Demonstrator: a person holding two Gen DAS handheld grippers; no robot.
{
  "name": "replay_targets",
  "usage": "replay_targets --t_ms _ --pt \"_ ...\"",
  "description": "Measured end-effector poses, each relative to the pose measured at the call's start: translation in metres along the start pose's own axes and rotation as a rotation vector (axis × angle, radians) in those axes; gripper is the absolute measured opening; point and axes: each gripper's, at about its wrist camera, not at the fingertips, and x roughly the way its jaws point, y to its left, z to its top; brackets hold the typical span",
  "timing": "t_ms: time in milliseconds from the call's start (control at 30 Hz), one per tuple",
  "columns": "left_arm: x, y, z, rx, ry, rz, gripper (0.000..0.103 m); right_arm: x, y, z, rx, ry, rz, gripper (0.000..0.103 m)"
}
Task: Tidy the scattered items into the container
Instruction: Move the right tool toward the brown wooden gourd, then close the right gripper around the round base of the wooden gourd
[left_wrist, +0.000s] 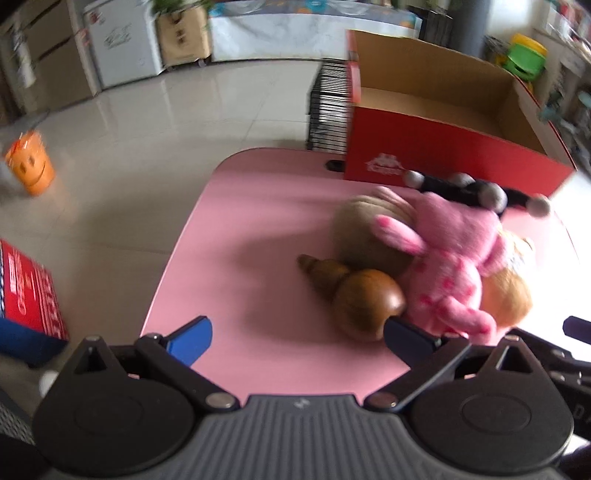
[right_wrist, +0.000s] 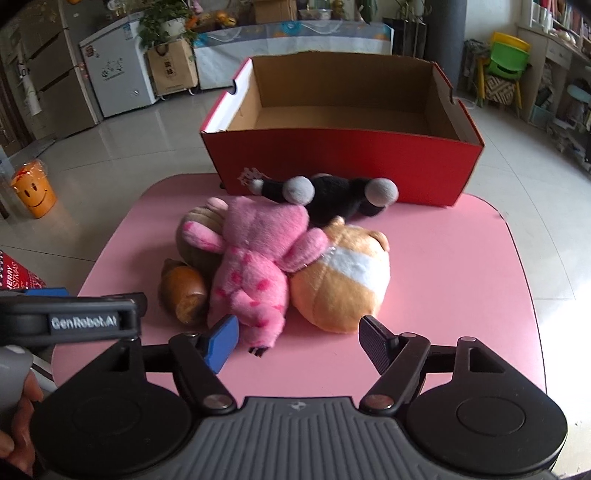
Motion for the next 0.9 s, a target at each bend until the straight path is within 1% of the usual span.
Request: replay_targets --t_ms 133,233,300,333,367,400,433,533,567,667,800,833,867,900 --pt "0.002 0.018 0.002 -0.064 -0.007 0.0 0.103 0.005 0.001 0.0 0.006 0.01 0.025 0.07" --pt "0.005 0.023 0.002 -0.083 -0.01 -0.01 0.103 0.008 0.0 0.001 0.003 0.004 0.041 0.06" --pt "0.006 0.026 0.002 -0.093 -0.012 -0.02 0.102 0.01 0.0 0.002 0.001 0.001 0.052 0.059" --pt "0.007 0.027 0.002 -0.096 -0.014 -0.026 0.1 0.011 0.0 0.003 0.002 -0.001 0.06 0.058" --pt "0.008 0.026 0.003 -0.094 -0.015 -0.034 0.096 0.011 0.0 0.003 0.005 -0.004 0.071 0.057" --pt "0.008 0.026 0.003 -0.093 -0.016 -0.041 0.094 0.01 0.0 0.004 0.007 -0.007 0.086 0.055" --pt "0.008 0.027 0.004 -0.097 -0.014 -0.046 0.091 0.01 0.001 0.004 0.006 -0.011 0.101 0.054" --pt "0.01 0.031 0.007 -0.122 -0.015 -0.056 0.082 0.008 0.009 0.007 -0.02 -0.033 0.151 0.052" --pt "0.01 0.033 0.008 -0.128 -0.015 -0.057 0.078 0.009 0.013 0.008 -0.035 -0.036 0.163 0.052" --pt "0.014 0.036 0.011 -0.138 -0.01 -0.064 0.07 0.012 0.026 0.009 -0.079 -0.038 0.201 0.052" --pt "0.022 0.041 0.016 -0.165 0.014 -0.085 0.071 0.02 0.042 0.008 -0.14 -0.036 0.235 0.052" --pt "0.025 0.042 0.018 -0.172 0.02 -0.091 0.075 0.022 0.046 0.007 -0.153 -0.035 0.24 0.052" --pt "0.027 0.042 0.019 -0.176 0.023 -0.093 0.084 0.025 0.048 0.007 -0.162 -0.03 0.245 0.052" --pt "0.03 0.043 0.02 -0.181 0.027 -0.096 0.088 0.028 0.05 0.007 -0.17 -0.023 0.25 0.052"
